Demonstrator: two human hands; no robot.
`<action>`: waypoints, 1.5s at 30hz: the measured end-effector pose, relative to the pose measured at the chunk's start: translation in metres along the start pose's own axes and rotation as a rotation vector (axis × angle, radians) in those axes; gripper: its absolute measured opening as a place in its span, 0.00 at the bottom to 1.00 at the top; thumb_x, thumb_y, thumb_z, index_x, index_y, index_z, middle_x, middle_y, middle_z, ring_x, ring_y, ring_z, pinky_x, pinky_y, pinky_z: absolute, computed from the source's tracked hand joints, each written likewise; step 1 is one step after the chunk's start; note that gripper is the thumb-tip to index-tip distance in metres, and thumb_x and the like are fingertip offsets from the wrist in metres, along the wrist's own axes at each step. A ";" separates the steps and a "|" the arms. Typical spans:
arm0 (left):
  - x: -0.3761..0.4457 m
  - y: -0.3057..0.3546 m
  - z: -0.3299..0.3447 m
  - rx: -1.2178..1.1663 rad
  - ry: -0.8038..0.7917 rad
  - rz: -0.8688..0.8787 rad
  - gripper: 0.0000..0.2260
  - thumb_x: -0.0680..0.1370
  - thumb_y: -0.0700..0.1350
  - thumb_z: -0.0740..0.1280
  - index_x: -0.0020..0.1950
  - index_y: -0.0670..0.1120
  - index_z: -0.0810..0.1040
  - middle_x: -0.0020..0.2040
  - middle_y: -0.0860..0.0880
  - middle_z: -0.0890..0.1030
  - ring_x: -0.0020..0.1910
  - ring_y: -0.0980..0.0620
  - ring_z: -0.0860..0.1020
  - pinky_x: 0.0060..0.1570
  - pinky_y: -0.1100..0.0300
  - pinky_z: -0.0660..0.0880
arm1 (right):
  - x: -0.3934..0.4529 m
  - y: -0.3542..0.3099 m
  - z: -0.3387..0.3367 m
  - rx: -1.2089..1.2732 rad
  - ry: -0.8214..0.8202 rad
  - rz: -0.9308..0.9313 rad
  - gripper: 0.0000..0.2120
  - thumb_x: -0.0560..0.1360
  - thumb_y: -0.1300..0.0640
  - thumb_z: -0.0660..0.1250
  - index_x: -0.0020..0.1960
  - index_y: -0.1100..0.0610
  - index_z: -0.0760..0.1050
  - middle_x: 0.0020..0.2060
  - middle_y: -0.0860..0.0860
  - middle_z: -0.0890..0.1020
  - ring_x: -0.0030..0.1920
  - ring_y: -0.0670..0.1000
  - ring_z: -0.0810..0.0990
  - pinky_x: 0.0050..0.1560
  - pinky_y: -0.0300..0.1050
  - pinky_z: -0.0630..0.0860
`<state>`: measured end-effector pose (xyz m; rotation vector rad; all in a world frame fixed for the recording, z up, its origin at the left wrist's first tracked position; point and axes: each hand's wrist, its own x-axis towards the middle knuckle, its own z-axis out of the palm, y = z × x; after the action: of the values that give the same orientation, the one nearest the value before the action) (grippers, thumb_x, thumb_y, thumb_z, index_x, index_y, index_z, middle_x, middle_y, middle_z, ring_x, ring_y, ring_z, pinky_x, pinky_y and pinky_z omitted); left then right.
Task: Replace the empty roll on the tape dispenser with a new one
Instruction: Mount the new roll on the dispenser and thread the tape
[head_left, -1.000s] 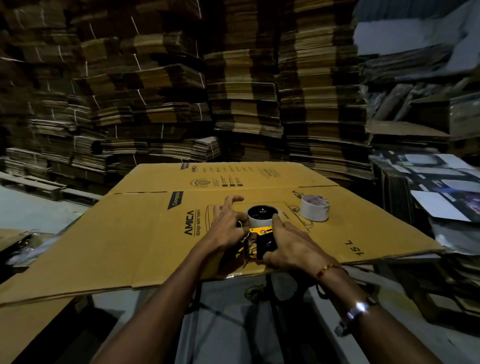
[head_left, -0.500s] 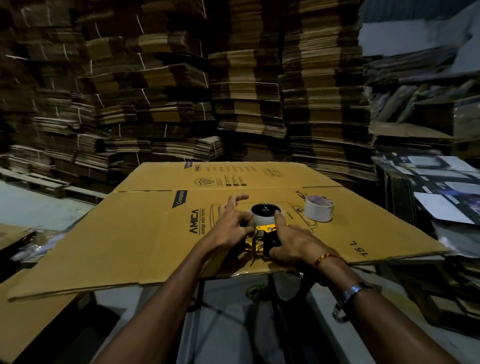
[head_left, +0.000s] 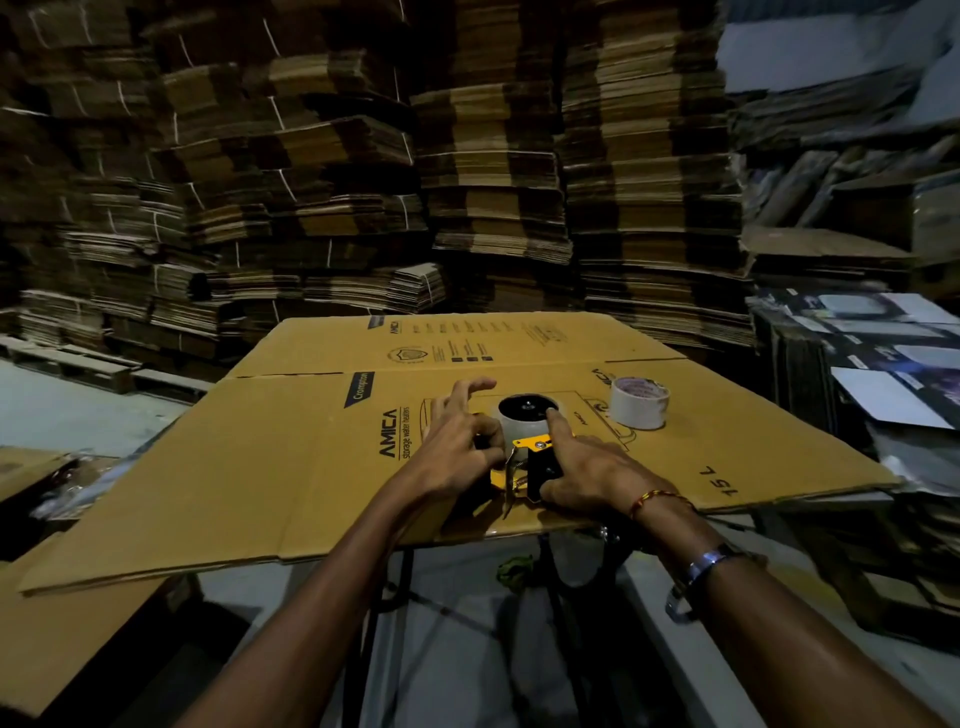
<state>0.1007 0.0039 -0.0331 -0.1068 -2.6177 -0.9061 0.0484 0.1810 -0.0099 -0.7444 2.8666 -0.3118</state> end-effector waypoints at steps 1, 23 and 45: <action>-0.001 0.001 0.000 0.000 0.000 0.001 0.11 0.75 0.42 0.70 0.33 0.49 0.75 0.76 0.57 0.58 0.71 0.51 0.57 0.68 0.37 0.63 | 0.000 0.000 0.000 -0.001 0.005 -0.002 0.48 0.75 0.49 0.69 0.80 0.48 0.37 0.64 0.58 0.75 0.61 0.62 0.76 0.60 0.58 0.76; -0.019 -0.001 -0.001 -0.149 0.041 -0.062 0.07 0.71 0.39 0.71 0.34 0.41 0.76 0.76 0.58 0.60 0.73 0.51 0.57 0.61 0.49 0.60 | 0.020 0.007 -0.002 -0.029 0.100 -0.005 0.44 0.73 0.49 0.71 0.80 0.50 0.47 0.61 0.57 0.78 0.59 0.62 0.78 0.58 0.57 0.77; -0.051 -0.009 -0.015 -0.157 0.067 -0.018 0.07 0.71 0.37 0.72 0.35 0.42 0.77 0.74 0.63 0.62 0.74 0.57 0.58 0.70 0.44 0.61 | 0.007 0.015 -0.012 -0.043 0.120 -0.085 0.36 0.75 0.47 0.70 0.77 0.50 0.56 0.59 0.58 0.79 0.56 0.62 0.79 0.53 0.54 0.77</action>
<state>0.1510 -0.0098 -0.0463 -0.0919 -2.4874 -1.1018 0.0328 0.1916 -0.0030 -0.8855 2.9681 -0.3177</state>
